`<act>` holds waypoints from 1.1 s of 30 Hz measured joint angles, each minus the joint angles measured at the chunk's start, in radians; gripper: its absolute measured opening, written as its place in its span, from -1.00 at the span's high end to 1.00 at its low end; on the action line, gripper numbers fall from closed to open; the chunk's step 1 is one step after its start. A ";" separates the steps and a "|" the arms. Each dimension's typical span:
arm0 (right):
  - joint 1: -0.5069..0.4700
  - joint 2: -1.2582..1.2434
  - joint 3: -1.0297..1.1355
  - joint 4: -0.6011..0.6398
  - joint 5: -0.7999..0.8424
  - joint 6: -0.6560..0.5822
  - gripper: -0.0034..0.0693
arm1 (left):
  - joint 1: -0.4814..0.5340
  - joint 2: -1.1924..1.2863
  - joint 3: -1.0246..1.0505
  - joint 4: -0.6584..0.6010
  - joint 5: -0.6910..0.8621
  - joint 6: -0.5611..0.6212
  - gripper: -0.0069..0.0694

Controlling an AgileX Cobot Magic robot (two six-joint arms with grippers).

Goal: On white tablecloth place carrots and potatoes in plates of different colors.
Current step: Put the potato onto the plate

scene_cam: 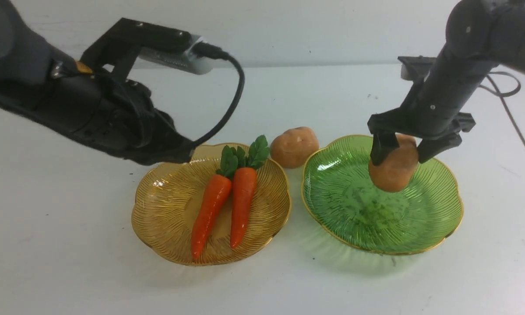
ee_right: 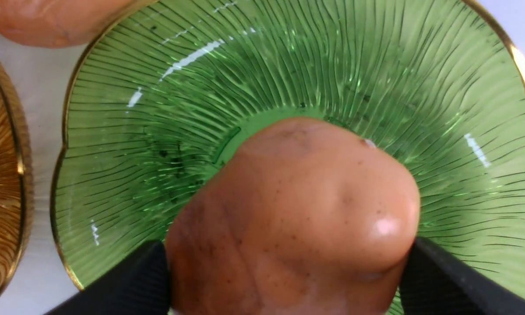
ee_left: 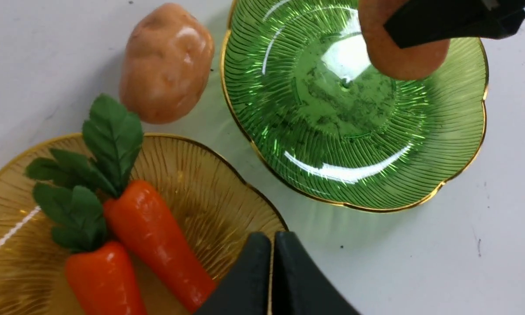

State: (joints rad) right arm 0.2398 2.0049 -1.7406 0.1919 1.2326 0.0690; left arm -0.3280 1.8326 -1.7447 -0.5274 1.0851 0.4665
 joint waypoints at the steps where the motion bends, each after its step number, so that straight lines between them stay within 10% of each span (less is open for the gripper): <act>1: 0.005 0.000 0.000 0.011 0.000 0.000 -0.87 | -0.006 0.010 -0.008 0.000 0.009 0.000 0.83; 33: 0.016 -0.267 0.071 0.000 0.004 -0.087 -0.84 | -0.034 0.118 -0.167 0.046 -0.024 0.006 0.83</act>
State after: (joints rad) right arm 0.2555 1.7379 -1.6691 0.1923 1.2364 -0.0183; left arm -0.3616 1.9509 -1.9119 -0.4815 1.0611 0.4729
